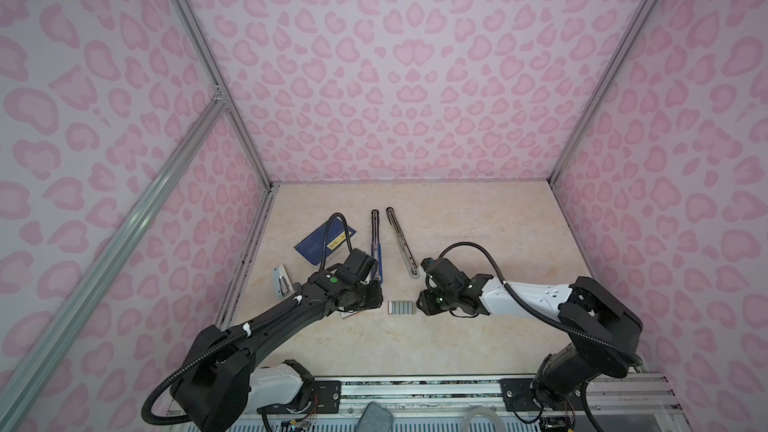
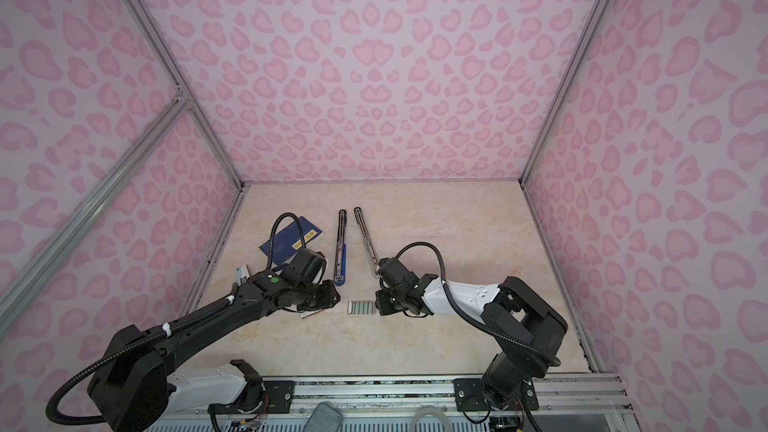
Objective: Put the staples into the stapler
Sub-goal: 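Move the left gripper over the staple tray while the right gripper draws back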
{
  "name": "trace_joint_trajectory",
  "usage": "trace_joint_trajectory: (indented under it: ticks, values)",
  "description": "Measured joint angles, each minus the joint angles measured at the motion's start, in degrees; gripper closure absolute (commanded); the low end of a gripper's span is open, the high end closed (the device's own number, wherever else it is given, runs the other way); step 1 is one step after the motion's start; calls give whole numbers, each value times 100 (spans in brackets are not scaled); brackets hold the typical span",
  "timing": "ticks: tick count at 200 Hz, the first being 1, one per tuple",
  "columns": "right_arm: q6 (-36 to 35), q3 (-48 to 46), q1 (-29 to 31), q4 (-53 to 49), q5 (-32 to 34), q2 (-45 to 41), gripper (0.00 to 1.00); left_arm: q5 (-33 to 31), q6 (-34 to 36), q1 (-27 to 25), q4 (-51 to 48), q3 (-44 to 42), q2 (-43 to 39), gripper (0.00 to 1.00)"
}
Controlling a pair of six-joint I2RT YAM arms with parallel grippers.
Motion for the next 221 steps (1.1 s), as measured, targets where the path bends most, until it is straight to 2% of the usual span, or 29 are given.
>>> trace_joint_trajectory:
  ticks: [13,56,78,132,160,221]
  values:
    - [-20,17,11,28,-26,57,66,55,35,-50,28,15,57,65]
    - [-22,-20,-7,61,-37,162,83,94,39,-107,116,13,151,65]
    - [-17,-96,-9,114,-74,223,87,138,39,-120,142,13,181,65]
    - [-13,-138,-4,424,-162,306,85,273,72,-232,221,120,308,66]
    - [24,-199,-7,520,-184,282,85,422,105,-341,243,223,452,78]
    - [330,-1113,-542,874,-186,-474,85,651,247,-841,197,894,1438,88]
